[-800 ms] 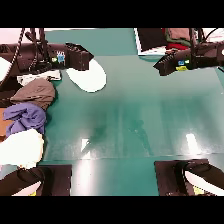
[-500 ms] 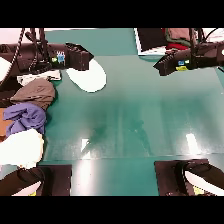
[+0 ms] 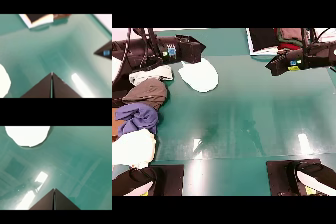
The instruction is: Fold the shirts.
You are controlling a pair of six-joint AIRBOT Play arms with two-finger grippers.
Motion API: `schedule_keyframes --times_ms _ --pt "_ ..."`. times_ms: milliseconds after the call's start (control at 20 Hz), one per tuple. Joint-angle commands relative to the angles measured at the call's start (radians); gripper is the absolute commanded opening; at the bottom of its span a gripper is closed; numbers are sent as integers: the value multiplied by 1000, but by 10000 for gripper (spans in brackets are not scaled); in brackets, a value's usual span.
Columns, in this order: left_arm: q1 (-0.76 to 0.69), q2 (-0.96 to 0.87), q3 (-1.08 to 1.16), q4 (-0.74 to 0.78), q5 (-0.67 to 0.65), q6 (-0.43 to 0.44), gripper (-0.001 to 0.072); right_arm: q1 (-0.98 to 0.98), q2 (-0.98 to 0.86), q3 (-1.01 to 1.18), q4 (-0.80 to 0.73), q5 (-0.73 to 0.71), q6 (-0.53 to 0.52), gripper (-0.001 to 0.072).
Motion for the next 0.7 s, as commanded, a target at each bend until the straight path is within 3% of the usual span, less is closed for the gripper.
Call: schedule_keyframes --times_ms 0,50,100,250,400,650 --pt "1 -10 0 132 65 66 229 1 0 1 9 0 0 14" --pt "8 -24 0 226 72 42 555 1 0 1 8 0 0 14" --pt "34 -53 0 301 79 -18 621 1 0 1 9 1 0 14" --pt "166 -201 0 331 82 -35 622 1 0 1 11 2 0 14" --pt "261 -404 0 263 95 -16 623 1 0 1 68 0 0 14" --pt "270 -617 1 131 130 176 623 1 0 1 88 1 0 14"
